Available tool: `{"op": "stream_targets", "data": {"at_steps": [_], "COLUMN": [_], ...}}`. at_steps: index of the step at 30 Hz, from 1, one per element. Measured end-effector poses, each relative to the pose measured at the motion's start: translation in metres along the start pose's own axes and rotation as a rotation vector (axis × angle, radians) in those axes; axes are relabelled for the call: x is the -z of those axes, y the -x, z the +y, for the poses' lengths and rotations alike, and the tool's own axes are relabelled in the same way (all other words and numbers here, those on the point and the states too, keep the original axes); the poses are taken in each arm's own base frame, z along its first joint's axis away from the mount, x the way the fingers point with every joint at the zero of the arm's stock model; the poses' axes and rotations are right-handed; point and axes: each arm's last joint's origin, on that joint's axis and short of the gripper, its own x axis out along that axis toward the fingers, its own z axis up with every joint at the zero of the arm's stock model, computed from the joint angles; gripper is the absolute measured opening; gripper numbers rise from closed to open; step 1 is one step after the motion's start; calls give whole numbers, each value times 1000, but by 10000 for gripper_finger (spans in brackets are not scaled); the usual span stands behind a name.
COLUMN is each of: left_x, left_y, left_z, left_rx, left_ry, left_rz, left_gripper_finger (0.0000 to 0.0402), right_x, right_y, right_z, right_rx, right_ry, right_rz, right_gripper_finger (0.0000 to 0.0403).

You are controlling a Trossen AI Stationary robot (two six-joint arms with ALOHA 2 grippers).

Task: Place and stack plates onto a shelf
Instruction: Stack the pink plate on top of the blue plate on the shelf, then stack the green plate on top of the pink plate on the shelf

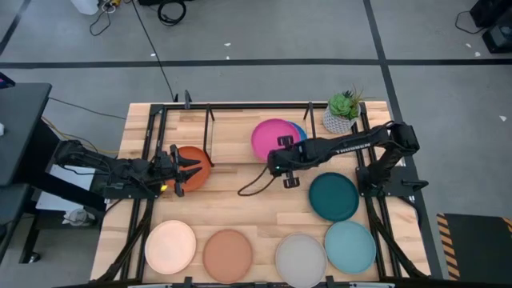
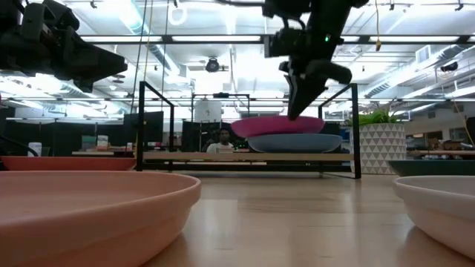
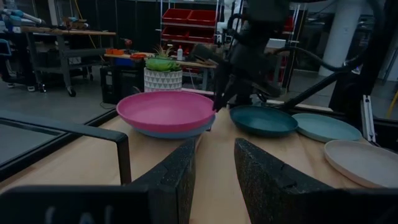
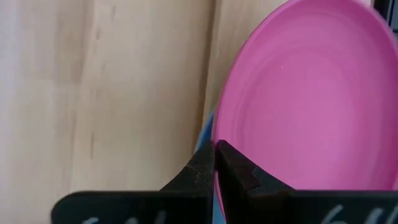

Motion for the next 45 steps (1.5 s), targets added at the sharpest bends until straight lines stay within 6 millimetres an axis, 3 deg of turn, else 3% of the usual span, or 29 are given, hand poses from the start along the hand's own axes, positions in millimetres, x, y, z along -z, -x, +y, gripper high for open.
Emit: {"op": "stream_targets", "data": {"at_steps": [4, 19, 33, 38, 45], "left_x": [1, 1, 1, 1, 1], "left_y": [0, 0, 0, 0, 0], "left_z": [0, 0, 0, 0, 0], "left_rx": [-1, -1, -1, -2, -2], "left_ry": [-6, 11, 11, 12, 16], "left_rz": [10, 13, 13, 12, 13], "left_gripper_finger": [119, 119, 119, 119, 119], "right_x": [5, 9, 8, 6, 7], "right_y": [-7, -3, 4, 17, 20], "right_z": [-4, -5, -4, 5, 27], "right_rx": [4, -69, -21, 14, -55], "right_ry": [-30, -129, -118, -84, -59], "right_rz": [19, 23, 1, -37, -4], "right_gripper_finger": [13, 15, 71, 71, 71]}}
